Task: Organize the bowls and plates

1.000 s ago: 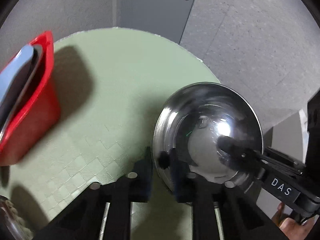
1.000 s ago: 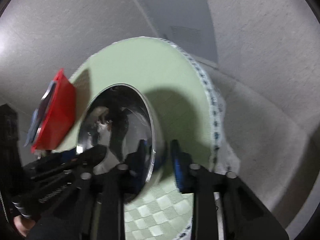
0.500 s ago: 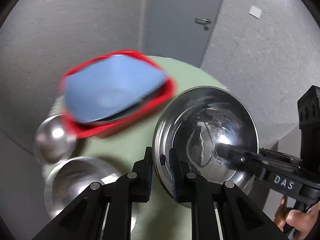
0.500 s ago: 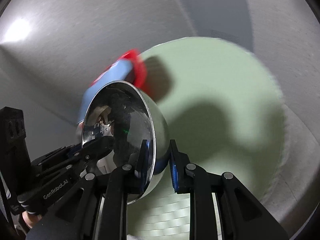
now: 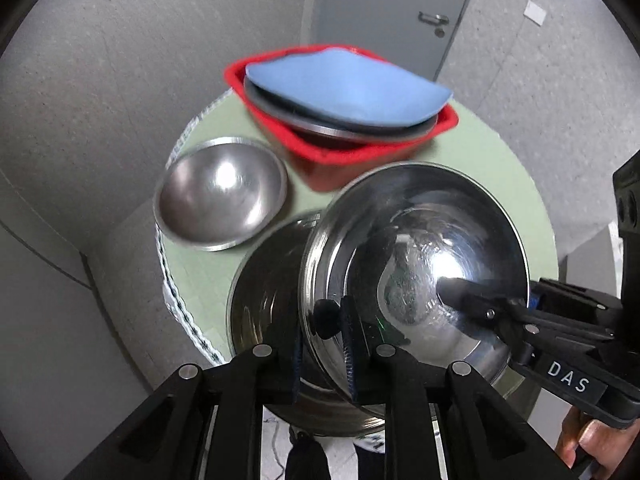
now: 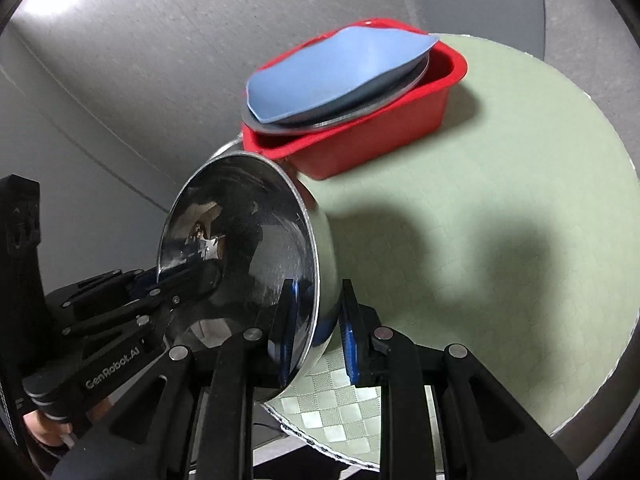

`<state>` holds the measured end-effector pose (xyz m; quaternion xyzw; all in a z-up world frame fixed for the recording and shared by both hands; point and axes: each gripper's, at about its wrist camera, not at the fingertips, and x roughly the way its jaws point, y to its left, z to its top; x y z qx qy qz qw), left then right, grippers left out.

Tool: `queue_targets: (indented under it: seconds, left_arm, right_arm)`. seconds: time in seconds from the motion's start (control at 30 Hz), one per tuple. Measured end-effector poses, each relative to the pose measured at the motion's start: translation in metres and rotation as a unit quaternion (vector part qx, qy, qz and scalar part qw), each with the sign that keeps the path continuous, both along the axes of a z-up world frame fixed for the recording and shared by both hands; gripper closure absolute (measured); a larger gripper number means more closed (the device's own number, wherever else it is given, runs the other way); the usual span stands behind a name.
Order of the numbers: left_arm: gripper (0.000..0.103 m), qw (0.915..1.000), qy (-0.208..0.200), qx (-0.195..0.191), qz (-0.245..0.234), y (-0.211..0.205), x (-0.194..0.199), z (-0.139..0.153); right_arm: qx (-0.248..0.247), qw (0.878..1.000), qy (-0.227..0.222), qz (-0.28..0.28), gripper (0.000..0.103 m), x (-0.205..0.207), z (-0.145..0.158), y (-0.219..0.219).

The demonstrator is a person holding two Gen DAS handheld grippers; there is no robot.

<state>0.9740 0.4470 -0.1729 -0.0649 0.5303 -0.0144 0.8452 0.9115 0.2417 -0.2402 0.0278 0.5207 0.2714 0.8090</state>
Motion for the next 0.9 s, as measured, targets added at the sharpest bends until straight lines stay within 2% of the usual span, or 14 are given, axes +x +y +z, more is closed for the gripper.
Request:
queue_targets:
  seconds: [0.3,0.4,0.43,0.5,0.53,0.63,0.73,0.87,0.9]
  left_arm:
    - [0.085,0.9998,0.015,0.0,-0.01,0.018,0.007,-0.018]
    - [0.084,0.9998,0.017,-0.008,-0.008,0.018,0.01,-0.022]
    - [0.081,0.9997,0.018,-0.014,-0.008,0.02,0.01,-0.021]
    - [0.062,0.9997,0.008,-0.021,-0.008,0.022,0.009,-0.019]
    - [0.059,0.9997,0.001,-0.021,-0.008,0.023,0.007,-0.015]
    - [0.057,0.9993,-0.008,-0.034,-0.012,0.031,0.007,-0.01]
    - [0.053,0.9988,-0.018,-0.045,-0.009,0.038,0.005,-0.003]
    - [0.033,0.9974,-0.057,-0.044,0.01,0.06,0.003,0.017]
    - [0.033,0.9969,-0.065,-0.039,0.023,0.069,0.005,0.018]
  right_arm:
    - [-0.056,0.998,-0.016,-0.022,0.08,0.009,-0.01,0.024]
    - [-0.055,0.998,-0.011,-0.022,0.079,0.006,-0.016,0.026]
    - [-0.055,0.998,-0.011,-0.022,0.079,0.006,-0.018,0.028]
    - [-0.061,0.998,-0.009,-0.022,0.079,0.01,-0.018,0.025]
    - [-0.06,0.998,-0.009,-0.024,0.077,0.009,-0.013,0.027]
    - [-0.048,0.998,-0.009,-0.03,0.059,0.013,-0.008,0.02]
    - [-0.043,0.998,-0.025,-0.035,0.058,0.013,0.008,0.017]
    - [-0.029,0.997,-0.06,-0.035,0.057,0.017,0.034,0.03]
    - [-0.022,0.998,-0.061,-0.028,0.057,0.019,0.037,0.037]
